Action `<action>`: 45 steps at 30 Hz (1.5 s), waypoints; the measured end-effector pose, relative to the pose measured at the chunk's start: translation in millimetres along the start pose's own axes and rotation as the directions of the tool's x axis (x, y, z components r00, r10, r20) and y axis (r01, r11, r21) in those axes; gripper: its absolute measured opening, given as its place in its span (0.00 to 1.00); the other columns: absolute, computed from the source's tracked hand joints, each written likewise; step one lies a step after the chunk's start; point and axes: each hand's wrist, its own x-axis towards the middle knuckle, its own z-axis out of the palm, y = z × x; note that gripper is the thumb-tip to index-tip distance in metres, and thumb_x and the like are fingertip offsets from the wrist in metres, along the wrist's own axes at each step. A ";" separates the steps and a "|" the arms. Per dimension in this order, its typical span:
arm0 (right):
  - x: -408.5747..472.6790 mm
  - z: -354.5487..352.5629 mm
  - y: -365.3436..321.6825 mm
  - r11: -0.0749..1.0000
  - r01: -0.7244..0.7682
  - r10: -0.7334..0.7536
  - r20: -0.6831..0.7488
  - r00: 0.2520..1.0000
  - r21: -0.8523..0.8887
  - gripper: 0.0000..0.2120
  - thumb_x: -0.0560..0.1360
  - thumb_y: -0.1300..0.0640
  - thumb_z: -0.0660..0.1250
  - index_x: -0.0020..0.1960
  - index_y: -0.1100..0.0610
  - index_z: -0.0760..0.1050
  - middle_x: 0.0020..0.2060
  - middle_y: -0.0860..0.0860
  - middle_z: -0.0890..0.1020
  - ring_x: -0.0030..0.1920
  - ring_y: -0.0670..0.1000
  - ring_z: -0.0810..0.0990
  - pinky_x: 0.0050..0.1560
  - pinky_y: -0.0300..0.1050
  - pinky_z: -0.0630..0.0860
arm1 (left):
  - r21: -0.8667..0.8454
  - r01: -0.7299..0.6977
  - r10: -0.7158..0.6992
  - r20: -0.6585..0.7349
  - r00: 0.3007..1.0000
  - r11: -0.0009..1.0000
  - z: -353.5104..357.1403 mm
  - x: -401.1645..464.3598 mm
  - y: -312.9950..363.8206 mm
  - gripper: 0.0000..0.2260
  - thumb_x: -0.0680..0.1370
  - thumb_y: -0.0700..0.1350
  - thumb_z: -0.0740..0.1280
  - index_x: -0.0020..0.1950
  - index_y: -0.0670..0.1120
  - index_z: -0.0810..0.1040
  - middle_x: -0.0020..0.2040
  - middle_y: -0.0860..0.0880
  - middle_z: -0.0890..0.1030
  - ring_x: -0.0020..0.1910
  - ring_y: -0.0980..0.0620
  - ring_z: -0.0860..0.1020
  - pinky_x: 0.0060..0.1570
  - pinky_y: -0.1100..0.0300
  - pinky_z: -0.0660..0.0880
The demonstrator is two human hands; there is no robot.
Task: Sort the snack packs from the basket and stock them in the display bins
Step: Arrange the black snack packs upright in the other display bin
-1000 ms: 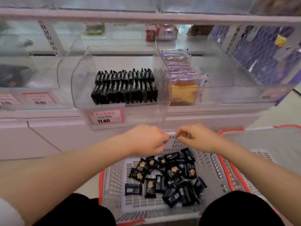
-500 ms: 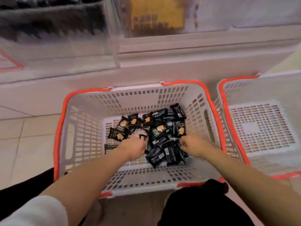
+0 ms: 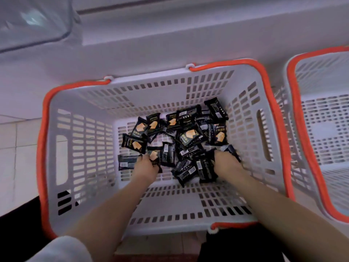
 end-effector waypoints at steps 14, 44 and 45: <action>-17.5 -13.6 -13.3 -0.021 -0.160 -0.103 0.157 0.982 0.987 0.12 0.73 0.68 0.61 0.54 0.62 0.76 0.46 0.57 0.81 0.45 0.54 0.80 0.47 0.48 0.78 | -0.234 0.156 -0.200 -0.181 0.963 0.960 29.2 17.8 18.5 0.28 0.73 0.49 0.71 0.65 0.39 0.63 0.65 0.39 0.67 0.63 0.40 0.69 0.56 0.48 0.72; -37.5 2.3 -38.0 0.871 0.429 -0.331 -0.359 0.873 0.239 0.40 0.70 0.54 0.72 0.75 0.49 0.53 0.73 0.50 0.57 0.71 0.53 0.59 0.68 0.48 0.62 | -0.273 -0.498 0.545 0.137 0.827 0.824 -24.1 -48.7 28.9 0.19 0.70 0.47 0.74 0.56 0.51 0.69 0.52 0.54 0.80 0.47 0.57 0.79 0.47 0.64 0.74; -35.4 3.1 -37.9 0.868 0.494 -0.449 -0.337 0.828 0.056 0.39 0.72 0.55 0.70 0.76 0.50 0.51 0.75 0.49 0.55 0.74 0.53 0.55 0.71 0.50 0.58 | -0.198 -0.538 0.565 0.121 0.816 0.819 -23.7 -46.6 30.2 0.20 0.69 0.48 0.75 0.56 0.50 0.70 0.52 0.54 0.79 0.49 0.56 0.78 0.48 0.64 0.73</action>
